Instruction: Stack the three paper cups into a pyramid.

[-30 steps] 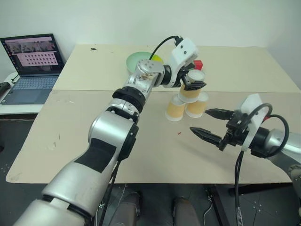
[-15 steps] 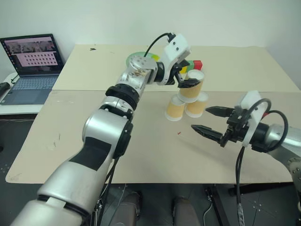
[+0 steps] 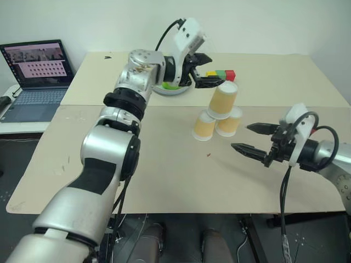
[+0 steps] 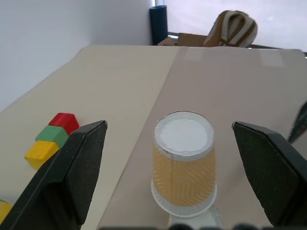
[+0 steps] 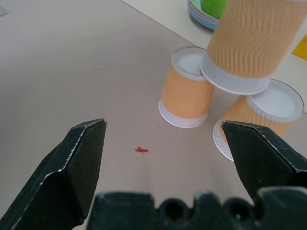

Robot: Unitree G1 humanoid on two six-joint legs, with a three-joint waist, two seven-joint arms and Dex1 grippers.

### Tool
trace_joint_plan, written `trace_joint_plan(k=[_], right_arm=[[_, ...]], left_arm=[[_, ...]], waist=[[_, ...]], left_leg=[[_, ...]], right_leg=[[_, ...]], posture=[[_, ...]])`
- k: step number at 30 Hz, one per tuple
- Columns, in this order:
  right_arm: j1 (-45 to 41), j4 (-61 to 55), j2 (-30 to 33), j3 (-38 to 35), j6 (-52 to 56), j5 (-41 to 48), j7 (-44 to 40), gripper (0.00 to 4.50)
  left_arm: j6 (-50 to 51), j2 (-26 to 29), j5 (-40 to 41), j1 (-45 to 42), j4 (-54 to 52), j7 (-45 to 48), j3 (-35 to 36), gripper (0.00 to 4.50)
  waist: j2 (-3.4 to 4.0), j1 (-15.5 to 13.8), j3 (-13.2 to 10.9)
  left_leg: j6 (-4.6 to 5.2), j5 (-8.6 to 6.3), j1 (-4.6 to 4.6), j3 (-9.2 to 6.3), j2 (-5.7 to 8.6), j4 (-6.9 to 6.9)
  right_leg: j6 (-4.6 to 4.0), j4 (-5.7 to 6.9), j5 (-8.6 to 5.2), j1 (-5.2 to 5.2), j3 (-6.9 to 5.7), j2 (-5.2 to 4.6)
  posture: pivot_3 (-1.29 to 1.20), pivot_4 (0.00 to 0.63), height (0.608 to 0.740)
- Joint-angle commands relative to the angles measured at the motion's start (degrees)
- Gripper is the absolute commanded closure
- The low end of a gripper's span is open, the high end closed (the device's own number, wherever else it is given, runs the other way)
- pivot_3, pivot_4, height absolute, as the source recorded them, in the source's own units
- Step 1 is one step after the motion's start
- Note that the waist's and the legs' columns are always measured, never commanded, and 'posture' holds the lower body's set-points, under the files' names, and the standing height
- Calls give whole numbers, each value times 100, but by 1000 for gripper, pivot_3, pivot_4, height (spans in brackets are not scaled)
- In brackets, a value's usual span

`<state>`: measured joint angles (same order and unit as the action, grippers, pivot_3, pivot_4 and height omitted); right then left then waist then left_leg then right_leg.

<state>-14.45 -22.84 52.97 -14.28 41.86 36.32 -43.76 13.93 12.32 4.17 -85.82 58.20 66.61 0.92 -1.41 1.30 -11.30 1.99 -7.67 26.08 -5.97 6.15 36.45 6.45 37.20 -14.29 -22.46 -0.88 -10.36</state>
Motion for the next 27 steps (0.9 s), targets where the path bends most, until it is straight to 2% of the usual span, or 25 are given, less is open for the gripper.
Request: trace_joint_plan(k=[1,4,7,9,12,16,18,22,27], right_arm=[[178,347,140,-481,-317,-301,-27,0],[474,434,182,-714,-472,-414,-143,0],[637,615,124,-932,-598,-528,-97,0],[808,707,45,-1093,-794,-601,-133,0],[936,846,-56,-1170,-1106,-739,-125,0],[974,814,-277,-1269,-1216,-672,-52,0],[948,691,-401,-1245,-1181,-604,31,0],[947,572,-555,-1156,-1140,-605,139,0],[1005,565,-654,-1053,-1166,-708,213,0]], left_arm=[[978,635,632,827,-1916,686,128,48],[1741,1131,1006,1874,-3459,779,125,48],[1919,1558,1121,3250,-4898,596,90,48],[2175,1583,1200,4381,-5892,38,309,48],[2415,1567,1293,5212,-6728,-555,409,48],[2260,1469,1192,5812,-7113,-1236,382,48],[2071,1367,1122,6051,-7153,-1556,356,48],[1973,1056,1225,6080,-7116,-2144,394,48],[1765,1027,1170,6155,-7066,-2317,172,48]], waist=[[4,52,3],[8,131,5],[11,132,6],[17,118,10],[19,72,14],[24,-72,17],[40,-89,32],[42,-103,35],[42,-123,36]], left_leg=[[0,0,-3,1,-2,-3],[0,0,-5,0,-4,-6],[0,0,-8,1,-5,-4],[-1,0,-17,1,-6,-4],[-1,-2,-49,1,-11,-16],[-16,6,-50,-1,-21,-14],[-55,-16,-68,0,-21,-14],[-54,-15,-76,0,-21,-16],[-46,-10,-76,3,-18,-16]], right_leg=[[-2,0,1,-1,5,2],[-5,3,3,-4,13,4],[-12,3,7,-4,19,6],[-17,-2,10,6,21,7],[-20,-10,11,28,25,7],[-27,-8,16,22,23,18],[-19,-14,13,25,24,16],[-4,-12,3,29,28,17],[-13,-14,8,28,31,17]], posture=[[0,150,740],[0,150,740],[0,150,740],[0,150,740],[0,150,740],[0,150,740],[0,150,740],[0,150,740],[0,150,740]])
